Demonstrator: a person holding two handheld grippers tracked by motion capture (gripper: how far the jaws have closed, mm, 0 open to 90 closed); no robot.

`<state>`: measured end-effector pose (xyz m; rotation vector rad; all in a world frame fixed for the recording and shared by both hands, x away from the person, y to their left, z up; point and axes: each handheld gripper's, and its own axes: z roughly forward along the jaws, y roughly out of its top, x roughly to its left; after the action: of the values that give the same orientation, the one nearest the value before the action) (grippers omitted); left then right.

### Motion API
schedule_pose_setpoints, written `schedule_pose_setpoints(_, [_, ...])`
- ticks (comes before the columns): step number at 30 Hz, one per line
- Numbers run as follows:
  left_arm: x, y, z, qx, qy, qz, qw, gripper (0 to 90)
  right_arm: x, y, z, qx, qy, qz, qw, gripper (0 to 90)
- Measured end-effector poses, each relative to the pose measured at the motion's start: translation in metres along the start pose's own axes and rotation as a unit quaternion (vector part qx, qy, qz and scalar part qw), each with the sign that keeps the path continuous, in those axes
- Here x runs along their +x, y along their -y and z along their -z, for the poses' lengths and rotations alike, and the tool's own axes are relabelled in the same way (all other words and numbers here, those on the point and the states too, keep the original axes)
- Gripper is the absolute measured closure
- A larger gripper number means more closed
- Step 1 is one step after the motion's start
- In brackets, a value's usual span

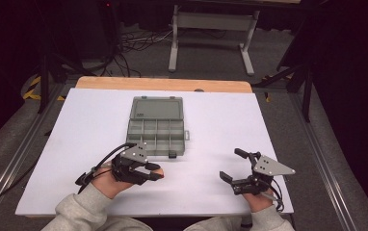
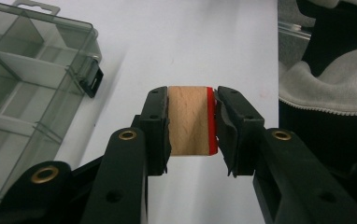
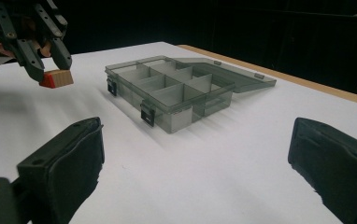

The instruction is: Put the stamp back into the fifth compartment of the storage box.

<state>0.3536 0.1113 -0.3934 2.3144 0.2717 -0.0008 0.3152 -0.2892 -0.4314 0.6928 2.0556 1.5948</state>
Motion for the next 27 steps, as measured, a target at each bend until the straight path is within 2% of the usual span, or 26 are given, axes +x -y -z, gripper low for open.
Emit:
schedule_pose_setpoints(7, [0.005,-0.001,0.008,-0.008,-0.016,0.009,0.9998,65.9,0.0,0.0,0.0,0.001,0.0,0.0,1.0,4.5])
schedule_pose_setpoints(10, [0.007,-0.003,0.011,-0.005,-0.028,0.004,0.9996,65.9,0.0,0.0,0.0,0.002,0.0,0.001,1.0,4.5])
schedule_pose_setpoints(21, [0.016,-0.01,0.025,-0.019,-0.044,0.013,0.9988,65.9,0.0,0.0,-0.001,0.002,-0.002,-0.001,1.0,4.5])
schedule_pose_setpoints(27, [0.021,-0.012,0.027,-0.009,-0.056,0.019,0.9982,65.9,0.0,0.0,-0.001,0.002,-0.003,-0.002,1.0,4.5])
